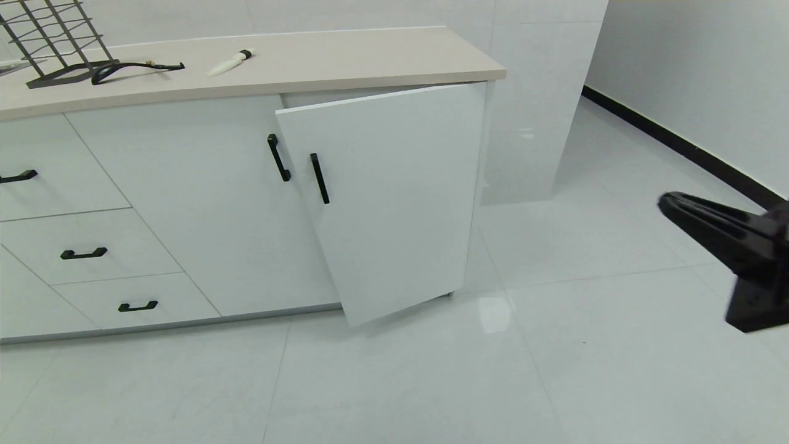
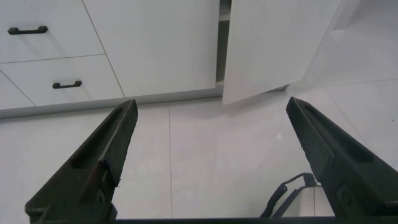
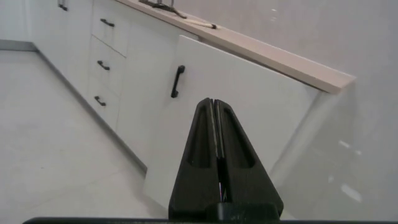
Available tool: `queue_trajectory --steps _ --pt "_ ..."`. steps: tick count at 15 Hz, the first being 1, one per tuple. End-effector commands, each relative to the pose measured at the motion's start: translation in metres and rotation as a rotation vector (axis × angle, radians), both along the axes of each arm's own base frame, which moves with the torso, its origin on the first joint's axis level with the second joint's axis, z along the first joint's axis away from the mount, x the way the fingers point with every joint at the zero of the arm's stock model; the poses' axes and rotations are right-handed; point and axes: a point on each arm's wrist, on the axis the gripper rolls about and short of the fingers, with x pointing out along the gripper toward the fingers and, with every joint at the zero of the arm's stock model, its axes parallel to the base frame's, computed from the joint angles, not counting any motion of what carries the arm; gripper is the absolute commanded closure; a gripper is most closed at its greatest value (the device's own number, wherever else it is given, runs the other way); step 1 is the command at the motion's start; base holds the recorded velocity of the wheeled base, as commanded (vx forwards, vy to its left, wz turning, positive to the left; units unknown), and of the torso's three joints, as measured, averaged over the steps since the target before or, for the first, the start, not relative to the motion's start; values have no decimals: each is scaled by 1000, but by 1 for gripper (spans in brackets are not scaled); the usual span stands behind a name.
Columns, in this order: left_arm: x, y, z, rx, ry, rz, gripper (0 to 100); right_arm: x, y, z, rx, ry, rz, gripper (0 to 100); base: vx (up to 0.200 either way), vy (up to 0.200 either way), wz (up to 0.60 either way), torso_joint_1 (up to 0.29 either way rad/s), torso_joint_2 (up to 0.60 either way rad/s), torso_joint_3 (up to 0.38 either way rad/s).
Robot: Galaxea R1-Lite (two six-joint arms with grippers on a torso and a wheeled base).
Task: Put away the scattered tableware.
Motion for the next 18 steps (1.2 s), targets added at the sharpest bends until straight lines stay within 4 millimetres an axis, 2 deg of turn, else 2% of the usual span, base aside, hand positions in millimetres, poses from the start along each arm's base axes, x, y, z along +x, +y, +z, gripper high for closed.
queue_trajectory --steps 1,2,3,4,5,6,8,9,11,12,14,15,17,18 --pt "0 0 0 0 1 1 0 -94 -36 -26 16 -94 -157 100 0 0 0 0 0 0" --pt "0 0 0 4 -1 1 0 -129 -42 -20 43 -234 -213 100 0 0 0 0 0 0" --pt "0 0 0 8 -1 1 0 -145 -43 -22 50 -293 -249 100 0 0 0 0 0 0" --pt "0 0 0 6 1 1 0 -151 -43 -22 50 -315 -266 100 0 0 0 0 0 0" --pt "0 0 0 6 -1 1 0 -167 -43 -25 56 -355 -292 100 0 0 0 0 0 0" --pt "0 0 0 4 -1 1 0 -175 -42 -30 65 -343 -287 100 0 0 0 0 0 0" --pt "0 0 0 3 -1 -1 0 -195 -42 -55 65 -280 -278 100 0 0 0 0 0 0" --pt "0 0 0 4 -2 -1 0 -204 -42 -73 61 -231 -278 100 0 0 0 0 0 0" --pt "0 0 0 8 -1 -2 0 -206 -44 -90 97 -144 -309 100 0 0 0 0 0 0" --pt "0 0 0 8 -1 -2 0 -205 -45 -91 127 -115 -347 100 0 0 0 0 0 0" --pt "0 0 0 9 -2 -2 0 -194 -48 -107 188 115 -432 100 0 0 0 0 0 0" --pt "0 0 0 9 -1 -1 0 -187 -51 -126 251 346 -556 100 0 0 0 0 0 0" --pt "0 0 0 11 -1 -1 0 -184 -54 -145 240 512 -732 100 0 0 0 0 0 0" --pt "0 0 0 11 -2 -1 0 -183 -56 -149 223 527 -839 100 0 0 0 0 0 0"
